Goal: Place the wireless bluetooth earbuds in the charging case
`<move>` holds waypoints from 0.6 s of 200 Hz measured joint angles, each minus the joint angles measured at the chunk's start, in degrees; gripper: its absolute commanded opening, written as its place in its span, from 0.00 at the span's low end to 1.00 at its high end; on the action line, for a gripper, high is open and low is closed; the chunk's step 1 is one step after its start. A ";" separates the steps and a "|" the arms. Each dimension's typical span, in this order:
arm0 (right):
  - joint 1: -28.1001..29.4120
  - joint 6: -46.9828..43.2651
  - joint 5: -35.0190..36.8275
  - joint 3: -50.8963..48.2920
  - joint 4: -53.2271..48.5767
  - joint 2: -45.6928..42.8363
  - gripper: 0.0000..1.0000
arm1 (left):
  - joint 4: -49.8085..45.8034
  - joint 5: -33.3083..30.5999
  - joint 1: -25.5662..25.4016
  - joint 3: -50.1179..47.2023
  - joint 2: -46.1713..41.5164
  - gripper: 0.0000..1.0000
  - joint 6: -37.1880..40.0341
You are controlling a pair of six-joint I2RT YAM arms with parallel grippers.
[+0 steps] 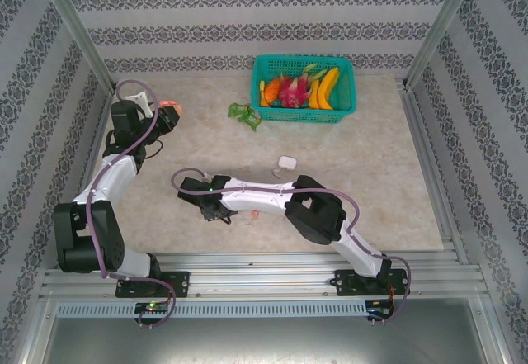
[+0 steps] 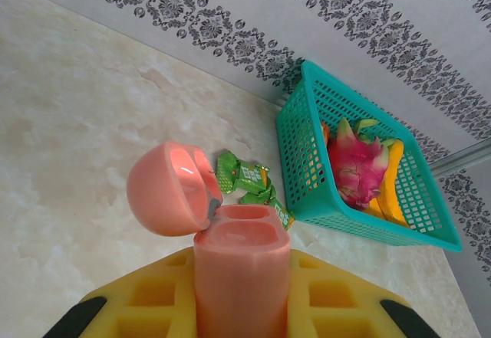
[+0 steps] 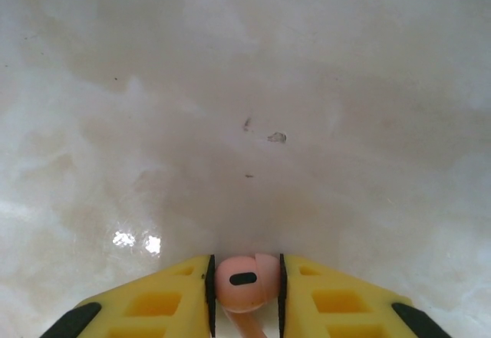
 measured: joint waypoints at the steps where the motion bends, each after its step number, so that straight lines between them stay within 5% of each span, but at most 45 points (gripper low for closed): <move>1: 0.00 0.00 0.07 -0.02 0.00 -0.02 0.25 | 0.00 0.02 0.00 0.00 0.00 0.00 0.00; 120: -10.49 -4.72 1.36 -11.32 8.98 -11.41 0.22 | 0.04 3.17 -1.62 -0.07 0.07 0.00 -0.39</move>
